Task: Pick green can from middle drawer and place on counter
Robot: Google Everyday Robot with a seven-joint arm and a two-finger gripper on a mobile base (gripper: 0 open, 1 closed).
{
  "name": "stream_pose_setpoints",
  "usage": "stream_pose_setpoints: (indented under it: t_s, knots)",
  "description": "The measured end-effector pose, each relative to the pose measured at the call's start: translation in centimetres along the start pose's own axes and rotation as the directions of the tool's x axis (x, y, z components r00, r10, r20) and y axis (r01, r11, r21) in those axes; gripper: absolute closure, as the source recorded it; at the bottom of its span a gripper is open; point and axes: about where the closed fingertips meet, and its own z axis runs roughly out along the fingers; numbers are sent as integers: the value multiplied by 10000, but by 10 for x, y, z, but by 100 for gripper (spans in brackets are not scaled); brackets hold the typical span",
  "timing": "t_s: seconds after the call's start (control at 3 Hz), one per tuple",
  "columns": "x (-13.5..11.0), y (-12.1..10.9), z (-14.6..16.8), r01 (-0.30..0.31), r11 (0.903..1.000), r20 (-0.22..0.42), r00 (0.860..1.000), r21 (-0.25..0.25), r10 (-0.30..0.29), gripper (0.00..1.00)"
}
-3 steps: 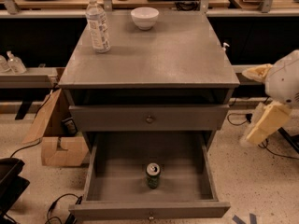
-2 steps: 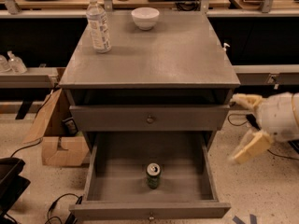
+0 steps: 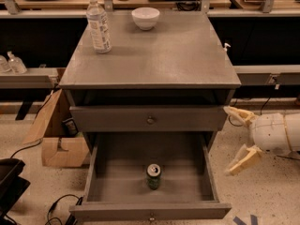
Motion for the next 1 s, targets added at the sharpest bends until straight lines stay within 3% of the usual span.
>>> stream_pose_setpoints:
  t_s: [0.33, 0.67, 1.0]
  knots:
    - [0, 0, 0, 4, 10000, -4, 10000, 2, -4, 0]
    - [16, 2, 33, 112, 9999, 570, 9983, -112, -105, 0]
    - [45, 5, 104, 509, 9978, 1892, 9810, -427, -420, 0]
